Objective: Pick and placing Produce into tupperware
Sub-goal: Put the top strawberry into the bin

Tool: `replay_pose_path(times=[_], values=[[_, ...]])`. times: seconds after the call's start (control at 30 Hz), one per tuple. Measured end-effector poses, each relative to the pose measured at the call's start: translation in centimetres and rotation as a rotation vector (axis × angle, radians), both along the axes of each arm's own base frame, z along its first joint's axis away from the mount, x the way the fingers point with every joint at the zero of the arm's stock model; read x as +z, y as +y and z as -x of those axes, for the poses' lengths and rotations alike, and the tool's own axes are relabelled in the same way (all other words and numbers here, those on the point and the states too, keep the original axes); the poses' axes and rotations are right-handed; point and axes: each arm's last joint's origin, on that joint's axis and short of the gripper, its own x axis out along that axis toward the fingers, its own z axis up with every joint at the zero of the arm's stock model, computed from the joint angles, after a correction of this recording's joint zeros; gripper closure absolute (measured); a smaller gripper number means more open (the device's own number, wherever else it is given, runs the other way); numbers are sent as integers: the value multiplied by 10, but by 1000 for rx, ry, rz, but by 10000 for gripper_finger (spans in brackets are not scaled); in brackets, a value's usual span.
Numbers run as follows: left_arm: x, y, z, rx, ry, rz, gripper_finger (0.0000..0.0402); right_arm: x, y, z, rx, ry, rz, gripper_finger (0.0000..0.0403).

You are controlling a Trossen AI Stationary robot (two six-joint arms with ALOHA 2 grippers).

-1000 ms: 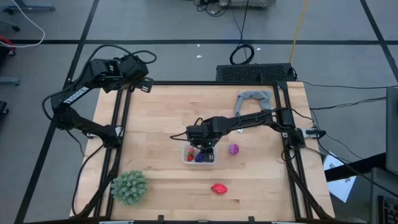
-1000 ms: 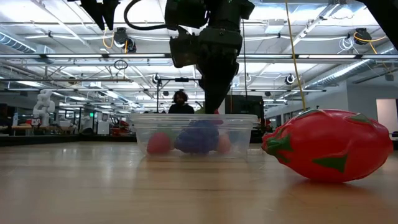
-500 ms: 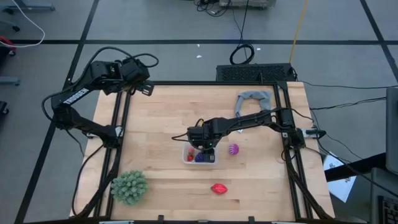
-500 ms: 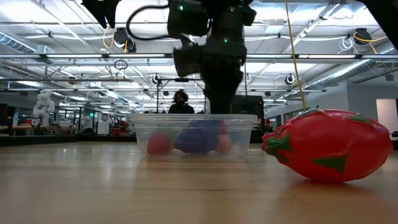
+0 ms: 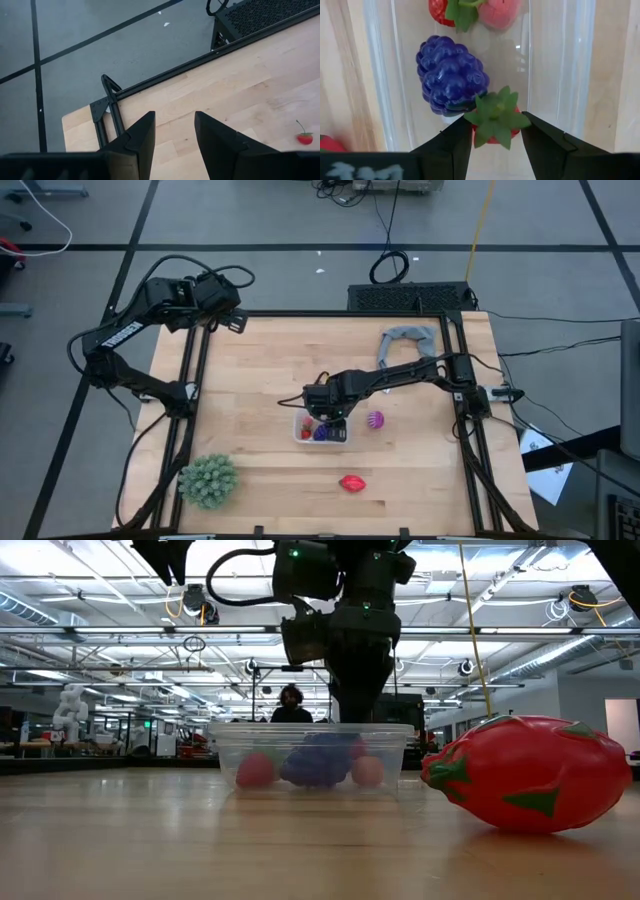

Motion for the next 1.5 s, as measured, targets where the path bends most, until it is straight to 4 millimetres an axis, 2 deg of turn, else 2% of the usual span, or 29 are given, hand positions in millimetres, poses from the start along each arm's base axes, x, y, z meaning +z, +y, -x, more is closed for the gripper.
replay_pose_path(times=[1.5], values=[[0,0,0,-2,1,-1,259,0,0,0,13,-7,-2,245]])
